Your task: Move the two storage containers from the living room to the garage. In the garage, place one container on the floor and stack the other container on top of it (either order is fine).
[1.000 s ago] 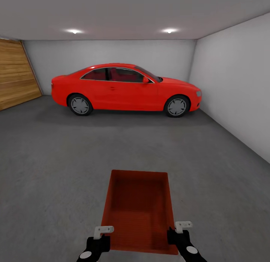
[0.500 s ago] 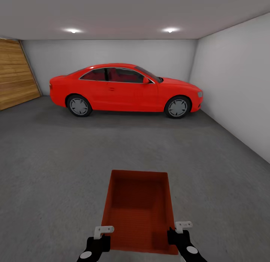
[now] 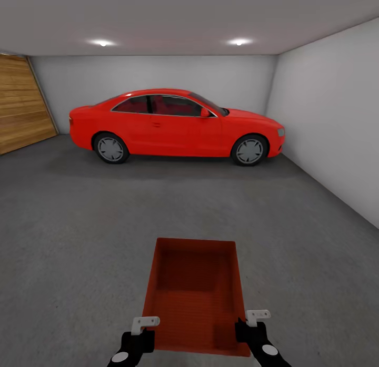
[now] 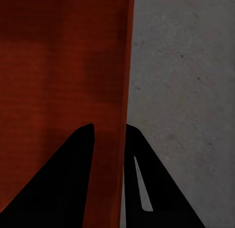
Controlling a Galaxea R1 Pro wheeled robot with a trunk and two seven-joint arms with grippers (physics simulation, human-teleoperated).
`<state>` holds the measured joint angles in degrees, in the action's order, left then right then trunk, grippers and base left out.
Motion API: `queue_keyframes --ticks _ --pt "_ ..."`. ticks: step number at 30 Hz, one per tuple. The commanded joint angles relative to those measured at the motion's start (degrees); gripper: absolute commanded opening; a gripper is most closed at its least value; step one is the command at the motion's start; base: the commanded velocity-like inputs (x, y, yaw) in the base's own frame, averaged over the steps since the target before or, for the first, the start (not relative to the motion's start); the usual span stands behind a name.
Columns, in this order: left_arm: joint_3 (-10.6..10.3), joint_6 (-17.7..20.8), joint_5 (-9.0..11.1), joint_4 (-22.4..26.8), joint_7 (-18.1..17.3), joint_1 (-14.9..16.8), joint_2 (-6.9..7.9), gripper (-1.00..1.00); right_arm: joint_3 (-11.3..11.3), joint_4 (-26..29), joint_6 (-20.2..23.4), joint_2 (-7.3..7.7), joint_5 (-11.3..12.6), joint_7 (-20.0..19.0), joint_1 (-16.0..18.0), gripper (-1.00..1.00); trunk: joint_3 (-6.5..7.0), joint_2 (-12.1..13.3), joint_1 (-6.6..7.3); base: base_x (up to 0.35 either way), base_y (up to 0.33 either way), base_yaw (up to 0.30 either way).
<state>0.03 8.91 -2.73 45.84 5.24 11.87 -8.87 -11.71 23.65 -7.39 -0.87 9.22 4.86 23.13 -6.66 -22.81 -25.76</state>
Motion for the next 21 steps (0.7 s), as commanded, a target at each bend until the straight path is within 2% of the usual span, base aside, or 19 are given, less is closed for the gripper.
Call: queue_keyframes --ticks 1,9,21 --pt "-0.6 0.3 0.4 0.0 -0.2 0.0 -0.81 -1.0 -0.2 0.8 -0.3 -2.21 0.4 -0.2 0.1 -1.0 -0.13 -0.1 -0.03 0.0 0.0 0.0" --pt "-0.6 0.3 0.4 0.0 -0.2 0.0 -0.97 -1.0 -0.2 0.8 -0.3 -2.22 0.4 -0.2 0.1 -1.0 -0.13 -0.1 -0.03 0.043 0.0 0.0" --pt "-0.7 0.4 0.3 0.0 -0.1 0.0 -1.06 -1.0 -0.2 0.8 -0.3 -2.21 0.4 -0.2 0.1 -1.0 -0.13 -0.1 -0.03 0.309 0.0 0.0"
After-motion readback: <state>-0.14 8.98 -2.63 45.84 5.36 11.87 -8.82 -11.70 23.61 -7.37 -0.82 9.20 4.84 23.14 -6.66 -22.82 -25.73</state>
